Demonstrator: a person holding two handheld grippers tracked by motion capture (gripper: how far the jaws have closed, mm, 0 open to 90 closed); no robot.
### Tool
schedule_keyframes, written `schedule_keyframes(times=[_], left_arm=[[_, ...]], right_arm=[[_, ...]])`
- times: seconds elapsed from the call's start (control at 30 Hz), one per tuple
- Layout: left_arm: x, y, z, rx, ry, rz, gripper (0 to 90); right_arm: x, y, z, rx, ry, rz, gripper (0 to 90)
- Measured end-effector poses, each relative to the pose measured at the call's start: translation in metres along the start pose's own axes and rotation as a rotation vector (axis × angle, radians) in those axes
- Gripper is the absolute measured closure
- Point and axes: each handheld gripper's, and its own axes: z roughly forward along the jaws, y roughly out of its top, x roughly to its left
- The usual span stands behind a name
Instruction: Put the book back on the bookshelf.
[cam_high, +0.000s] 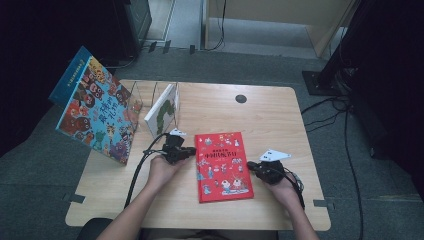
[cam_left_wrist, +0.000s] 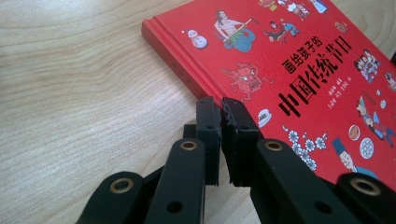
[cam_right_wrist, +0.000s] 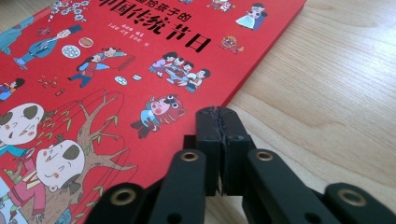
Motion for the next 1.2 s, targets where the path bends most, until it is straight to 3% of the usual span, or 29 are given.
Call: schedule_keyframes(times=[0.13, 0.3, 0.37, 0.43, 0.53, 0.57, 0.83, 0.97, 1.2], left_arm=[[-0.004, 0.0, 0.0, 0.002, 0.029, 0.003, 84.2], [-0.001, 0.001, -0.001, 0.005, 0.008, 0.001, 83.5], [-0.004, 0.0, -0.001, 0.003, 0.03, 0.037, 83.0], [-0.003, 0.003, -0.003, 0.022, 0.037, 0.041, 78.7], [-0.003, 0.004, -0.009, 0.003, 0.04, 0.039, 77.3], [-0.002, 0.005, -0.014, 0.007, 0.017, 0.026, 75.3], [-0.012, -0.011, -0.021, 0.078, 0.015, 0.053, 59.5], [-0.015, -0.017, -0.023, 0.083, 0.002, 0.041, 52.9], [-0.019, -0.023, -0.025, 0.066, 0.002, 0.039, 47.5]], right_arm=[[0.0, 0.002, 0.001, 0.003, -0.003, 0.008, 90.0], [-0.002, 0.003, 0.003, 0.006, 0.005, 0.029, 90.0], [-0.003, 0.004, 0.003, 0.006, 0.013, 0.033, 90.0], [-0.005, 0.005, 0.003, 0.016, 0.019, 0.039, 90.0], [-0.006, 0.007, 0.002, 0.034, 0.019, 0.049, 87.1], [-0.008, 0.009, 0.0, 0.032, 0.031, 0.051, 85.0], [-0.004, 0.016, -0.001, 0.021, 0.032, 0.037, 71.8], [0.003, 0.02, 0.0, 0.021, 0.036, 0.02, 68.3], [0.009, 0.026, 0.004, 0.045, 0.055, 0.055, 62.9]])
